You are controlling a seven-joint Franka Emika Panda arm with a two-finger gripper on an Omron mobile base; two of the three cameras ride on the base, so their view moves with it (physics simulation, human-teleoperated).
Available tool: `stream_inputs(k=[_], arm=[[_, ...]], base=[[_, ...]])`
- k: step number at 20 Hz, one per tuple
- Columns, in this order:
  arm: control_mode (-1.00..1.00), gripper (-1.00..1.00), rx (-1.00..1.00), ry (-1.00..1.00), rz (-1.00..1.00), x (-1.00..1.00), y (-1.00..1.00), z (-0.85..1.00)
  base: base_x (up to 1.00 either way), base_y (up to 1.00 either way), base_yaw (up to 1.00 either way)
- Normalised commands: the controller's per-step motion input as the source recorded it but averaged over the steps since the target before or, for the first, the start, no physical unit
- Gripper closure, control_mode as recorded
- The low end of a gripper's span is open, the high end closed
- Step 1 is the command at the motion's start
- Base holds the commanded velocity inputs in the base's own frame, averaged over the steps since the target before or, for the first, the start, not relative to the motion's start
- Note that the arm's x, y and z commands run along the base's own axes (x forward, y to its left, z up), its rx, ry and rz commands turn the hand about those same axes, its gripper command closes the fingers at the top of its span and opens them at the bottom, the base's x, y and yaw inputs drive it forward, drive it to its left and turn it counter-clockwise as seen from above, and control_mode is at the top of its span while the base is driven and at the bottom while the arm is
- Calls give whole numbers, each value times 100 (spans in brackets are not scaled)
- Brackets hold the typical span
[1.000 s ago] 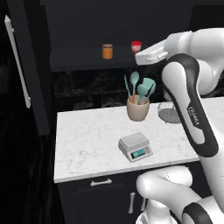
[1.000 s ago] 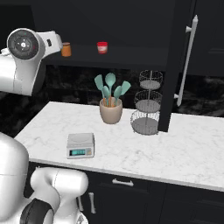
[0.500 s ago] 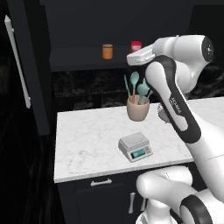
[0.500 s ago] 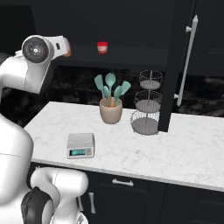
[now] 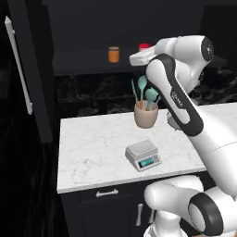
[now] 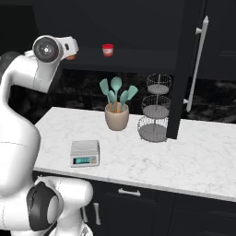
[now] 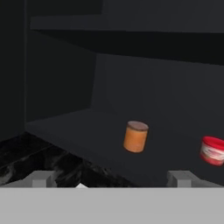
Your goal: Pick the jam and place it on the digital scale for weighing, and close the cabinet.
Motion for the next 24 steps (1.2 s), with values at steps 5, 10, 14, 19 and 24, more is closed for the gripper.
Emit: stream_inputs(k=[5,10,14,19,24], arm=[[-100,-100,0,0,0,45,0,-1],[-100,-100,0,0,0,39,0,0],[-100,-100,0,0,0,37,0,0],[-100,-100,0,0,0,32,0,0],[-100,-100,0,0,0,27,1,0]], base=[[0,0,0],[0,0,0],[0,0,0],[0,0,0],[0,0,0]])
